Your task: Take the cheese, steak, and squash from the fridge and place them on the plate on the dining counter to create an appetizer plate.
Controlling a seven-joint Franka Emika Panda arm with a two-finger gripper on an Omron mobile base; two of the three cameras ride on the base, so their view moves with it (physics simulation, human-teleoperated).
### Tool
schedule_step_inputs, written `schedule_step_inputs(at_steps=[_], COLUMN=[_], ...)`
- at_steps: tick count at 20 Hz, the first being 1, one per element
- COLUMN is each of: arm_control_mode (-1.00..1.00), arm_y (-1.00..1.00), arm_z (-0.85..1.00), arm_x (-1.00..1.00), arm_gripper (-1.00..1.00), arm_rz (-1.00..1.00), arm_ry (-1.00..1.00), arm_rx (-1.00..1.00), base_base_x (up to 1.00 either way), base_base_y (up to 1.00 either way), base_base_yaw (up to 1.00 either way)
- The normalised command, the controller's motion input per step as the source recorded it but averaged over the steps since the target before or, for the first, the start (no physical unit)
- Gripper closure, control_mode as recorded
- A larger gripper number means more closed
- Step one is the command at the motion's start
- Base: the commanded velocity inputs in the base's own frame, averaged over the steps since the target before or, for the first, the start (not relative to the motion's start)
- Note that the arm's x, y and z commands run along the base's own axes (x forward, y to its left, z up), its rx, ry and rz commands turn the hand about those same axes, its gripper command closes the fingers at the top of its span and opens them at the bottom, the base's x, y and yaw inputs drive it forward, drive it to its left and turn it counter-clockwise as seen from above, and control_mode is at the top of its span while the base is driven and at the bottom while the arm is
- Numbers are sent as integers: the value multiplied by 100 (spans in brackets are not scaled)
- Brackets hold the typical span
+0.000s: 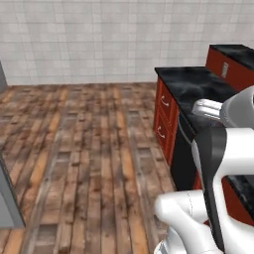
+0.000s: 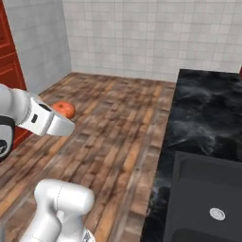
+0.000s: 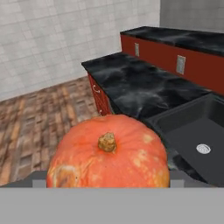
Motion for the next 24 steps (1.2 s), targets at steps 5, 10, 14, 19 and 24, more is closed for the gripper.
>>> schedule_step_inputs(at_steps=[5, 10, 14, 19, 24], arm_control_mode=[100, 100, 100, 100, 100], arm_y=[0, 0, 0, 0, 0], arm_z=[0, 0, 0, 0, 0], arm_x=[0, 0, 0, 0, 0], arm_gripper=[100, 100, 100, 100, 100], arm_rz=[0, 0, 0, 0, 0], arm_ry=[0, 0, 0, 0, 0], arm_rx=[0, 0, 0, 0, 0], base_base_x=[100, 100, 100, 100, 100], base_base_y=[-1, 19, 35, 65, 83], base_base_yaw=[-11, -12, -14, -17, -23])
